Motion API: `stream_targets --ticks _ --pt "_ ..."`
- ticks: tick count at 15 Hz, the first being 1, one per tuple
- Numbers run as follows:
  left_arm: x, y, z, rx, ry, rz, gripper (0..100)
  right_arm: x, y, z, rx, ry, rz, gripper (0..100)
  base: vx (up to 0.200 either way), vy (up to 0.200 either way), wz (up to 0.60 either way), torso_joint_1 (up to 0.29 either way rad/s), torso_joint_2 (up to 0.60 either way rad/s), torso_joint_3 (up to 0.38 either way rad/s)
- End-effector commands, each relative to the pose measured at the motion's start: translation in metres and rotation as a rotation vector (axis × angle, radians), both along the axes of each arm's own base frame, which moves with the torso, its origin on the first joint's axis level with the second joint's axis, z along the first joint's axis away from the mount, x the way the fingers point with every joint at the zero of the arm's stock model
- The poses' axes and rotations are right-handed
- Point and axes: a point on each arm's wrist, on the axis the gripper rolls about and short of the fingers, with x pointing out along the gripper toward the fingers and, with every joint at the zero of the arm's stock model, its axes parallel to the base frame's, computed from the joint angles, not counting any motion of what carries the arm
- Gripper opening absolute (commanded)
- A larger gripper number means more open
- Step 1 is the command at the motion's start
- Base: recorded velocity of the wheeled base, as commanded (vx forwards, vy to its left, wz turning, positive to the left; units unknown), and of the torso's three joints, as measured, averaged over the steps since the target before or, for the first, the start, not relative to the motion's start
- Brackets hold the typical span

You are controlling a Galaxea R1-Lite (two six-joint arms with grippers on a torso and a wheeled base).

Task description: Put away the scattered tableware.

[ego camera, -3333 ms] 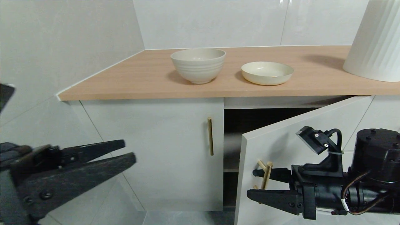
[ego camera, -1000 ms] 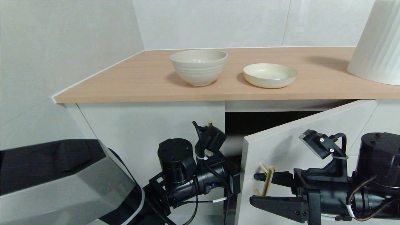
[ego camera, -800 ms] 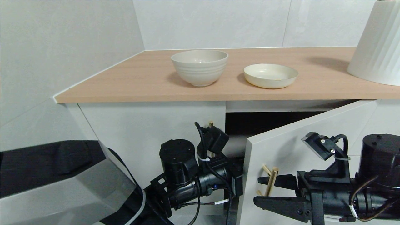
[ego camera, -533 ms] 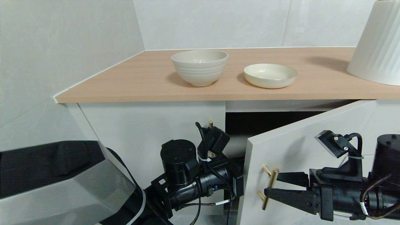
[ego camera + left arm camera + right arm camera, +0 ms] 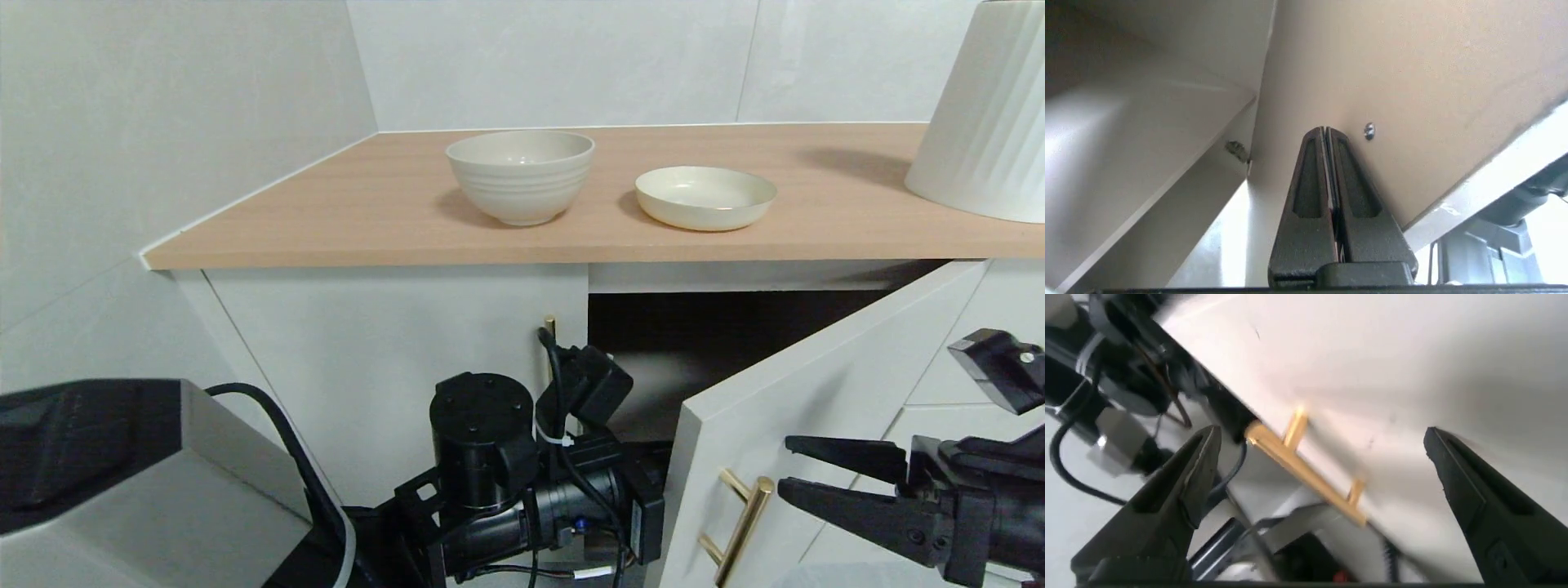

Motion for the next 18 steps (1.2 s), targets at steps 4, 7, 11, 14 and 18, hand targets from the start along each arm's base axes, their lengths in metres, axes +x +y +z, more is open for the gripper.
stream_targets --ticks 4,7,11,14,18 --pt "-0.005 -0.009 -0.002 0.001 0.017 -0.01 0 -0.034 -0.018 0.024 0.011 -0.062 -0.02 100 0.0 0.0 0.0 0.0 0.0 0.0" --pt "-0.007 -0.014 0.0 -0.003 0.031 -0.018 0 -0.041 -0.021 0.029 0.014 -0.079 -0.02 100 -0.067 0.0 0.0 0.001 0.0 0.001" --pt "-0.004 -0.019 0.0 -0.01 0.032 -0.01 0 -0.043 -0.022 0.03 0.013 -0.076 -0.018 100 -0.2 0.0 0.0 0.007 0.0 0.0" --pt "0.001 -0.026 -0.004 -0.009 0.032 -0.004 0 -0.044 -0.022 0.03 0.014 -0.079 -0.02 100 -0.067 0.0 0.0 0.001 0.0 0.002" --pt "0.004 -0.033 -0.005 -0.009 0.031 0.005 0 -0.046 -0.023 0.032 0.019 -0.091 -0.02 100 0.0 0.0 0.0 0.0 0.0 0.0"
